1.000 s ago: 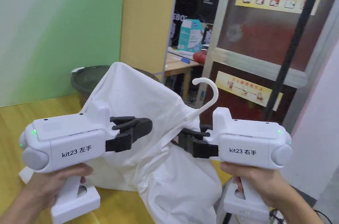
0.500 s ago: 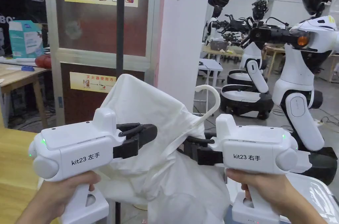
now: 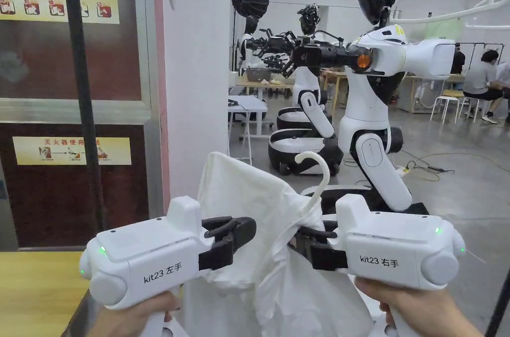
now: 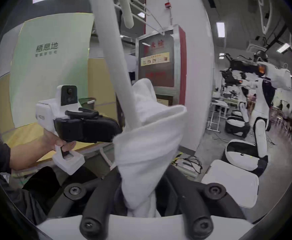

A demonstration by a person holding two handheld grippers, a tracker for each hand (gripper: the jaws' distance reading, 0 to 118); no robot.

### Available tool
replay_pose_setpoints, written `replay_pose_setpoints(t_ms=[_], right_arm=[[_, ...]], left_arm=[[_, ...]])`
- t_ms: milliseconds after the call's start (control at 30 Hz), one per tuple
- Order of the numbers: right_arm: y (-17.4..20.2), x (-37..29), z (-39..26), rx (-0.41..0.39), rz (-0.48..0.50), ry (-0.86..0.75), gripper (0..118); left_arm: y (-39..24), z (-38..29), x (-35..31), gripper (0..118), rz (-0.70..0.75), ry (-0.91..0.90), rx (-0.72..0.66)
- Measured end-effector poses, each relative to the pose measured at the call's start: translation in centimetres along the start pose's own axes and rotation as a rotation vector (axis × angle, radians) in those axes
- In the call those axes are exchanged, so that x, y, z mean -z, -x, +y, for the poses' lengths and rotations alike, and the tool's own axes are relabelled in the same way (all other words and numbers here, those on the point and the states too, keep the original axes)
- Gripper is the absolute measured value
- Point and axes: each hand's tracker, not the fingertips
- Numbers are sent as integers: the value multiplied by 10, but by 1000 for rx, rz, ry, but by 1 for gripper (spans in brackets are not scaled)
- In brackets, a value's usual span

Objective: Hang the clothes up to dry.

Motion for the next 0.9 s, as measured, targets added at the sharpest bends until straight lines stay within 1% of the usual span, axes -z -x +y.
replay_pose_setpoints(t_ms=[33, 67, 100, 133, 167, 200, 233, 267, 300, 333, 367, 400, 433, 500, 567, 600, 633, 667, 700, 767, 800, 833, 867, 900], right_arm=[[0, 0, -1, 11, -1, -17, 9], [3, -1, -3, 25, -9, -42, 8], [6, 0, -4, 54, -59, -58, 8], [7, 1, -3, 71, -82, -69, 8], [11, 3, -3, 104, -128, -93, 8], [11, 4, -1, 142, -124, -109, 8], [15, 4, 1, 139, -157, -128, 8], [20, 5, 6, 141, -219, -146, 8], [22, 5, 13, 133, -200, -145, 8], [24, 2, 21, 138, -230, -169, 8], [28, 0, 31, 140, -265, -188, 8], [32, -3, 43, 114, -309, -205, 8], [35, -5, 53, 126, -344, -227, 8], [33, -11, 78, 176, -323, -274, 8], [36, -16, 103, 140, -327, -283, 8], [37, -18, 113, 104, -375, -307, 8], [38, -20, 122, 84, -389, -313, 8], [37, -24, 131, 109, -368, -311, 8], [37, -25, 139, 100, -361, -320, 8], [35, -24, 152, 99, -367, -333, 8], [33, -24, 158, 98, -364, -337, 8], [33, -24, 163, 68, -379, -333, 8], [33, -22, 169, 34, -386, -324, 8], [28, -20, 174, 45, -375, -323, 8]], left_arm=[[-3, 2, 0, 0, 54, -25, -27], [-4, 5, -1, 0, 41, -50, -54], [-8, 9, -3, 0, 41, -72, -59], [-12, 14, -5, 0, 81, -101, -41], [-17, 21, -3, 0, 114, -95, -23], [-20, 28, -4, 0, 143, -82, -4], [-23, 34, -5, 0, 174, -89, 19], [-29, 43, -4, 0, 230, -103, 36], [-34, 52, -2, 0, 257, -131, 66], [-41, 62, -1, 0, 294, -151, 90], [-52, 75, 3, 0, 423, -216, 128], [-62, 89, 9, 0, 526, -228, 158], [-70, 102, 14, 0, 592, -249, 173], [-77, 137, 20, 0, 636, -307, 104], [-85, 166, 24, 0, 678, -356, 149], [-88, 177, 24, 0, 709, -398, 179], [-90, 188, 22, 0, 725, -407, 198], [-91, 198, 19, 0, 720, -461, 191], [-92, 210, 16, 0, 712, -502, 206], [-97, 225, 10, 0, 689, -526, 178], [-102, 233, 9, 0, 702, -504, 183], [-101, 236, 6, 0, 678, -525, 198], [-104, 242, 6, 0, 691, -532, 169], [-106, 245, 4, 0, 653, -541, 141]])
